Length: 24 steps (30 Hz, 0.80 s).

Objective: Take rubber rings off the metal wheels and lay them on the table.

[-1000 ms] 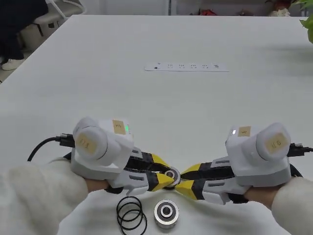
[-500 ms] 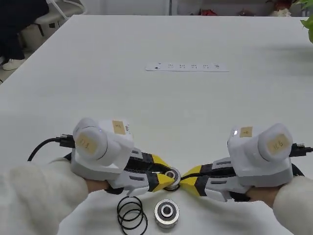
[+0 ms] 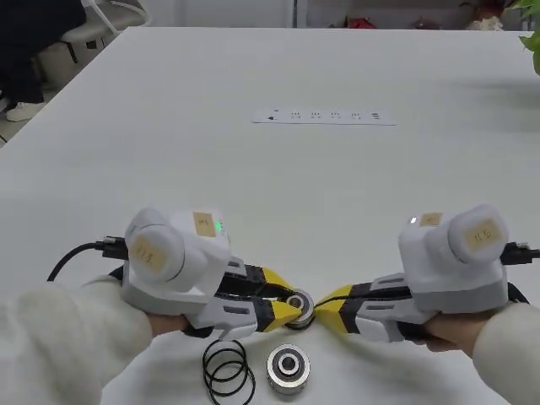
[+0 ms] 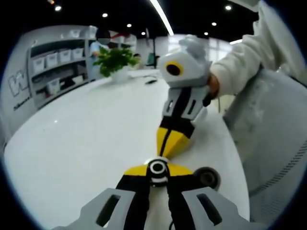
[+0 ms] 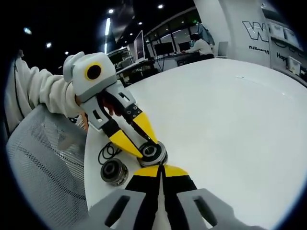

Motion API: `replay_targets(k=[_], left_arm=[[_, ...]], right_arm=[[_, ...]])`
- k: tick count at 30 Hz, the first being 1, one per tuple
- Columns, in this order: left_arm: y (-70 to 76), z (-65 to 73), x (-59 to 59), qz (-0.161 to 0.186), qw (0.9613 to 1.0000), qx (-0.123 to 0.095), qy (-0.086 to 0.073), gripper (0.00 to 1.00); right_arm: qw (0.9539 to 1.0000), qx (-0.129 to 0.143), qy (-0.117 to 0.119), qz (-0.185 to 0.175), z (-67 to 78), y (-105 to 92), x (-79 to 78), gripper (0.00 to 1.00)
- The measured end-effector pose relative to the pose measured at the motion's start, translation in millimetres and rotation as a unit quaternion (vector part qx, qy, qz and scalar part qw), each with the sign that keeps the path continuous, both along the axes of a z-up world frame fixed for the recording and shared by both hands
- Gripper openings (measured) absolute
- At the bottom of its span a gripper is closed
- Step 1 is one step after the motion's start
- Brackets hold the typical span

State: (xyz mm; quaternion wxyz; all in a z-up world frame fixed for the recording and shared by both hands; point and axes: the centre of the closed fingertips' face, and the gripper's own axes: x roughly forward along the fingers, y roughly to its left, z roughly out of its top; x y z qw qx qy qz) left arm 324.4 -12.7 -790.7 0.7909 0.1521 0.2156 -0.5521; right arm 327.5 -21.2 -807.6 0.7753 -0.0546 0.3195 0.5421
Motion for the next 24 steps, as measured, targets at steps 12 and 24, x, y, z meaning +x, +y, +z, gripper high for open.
replay_targets(k=[12,24], left_arm=[[0.0,-0.7,-1.4,-0.001,1.0,0.003,-0.005,0.14],[0.1,-0.9,-0.9,-0.001,1.0,0.004,-0.007,0.14]], right_arm=[[0.9979,0.039,0.037,-0.034,8.5,-1.2,3.7,0.0],[0.9962,0.051,0.053,-0.047,12.9,3.0,3.2,0.0]])
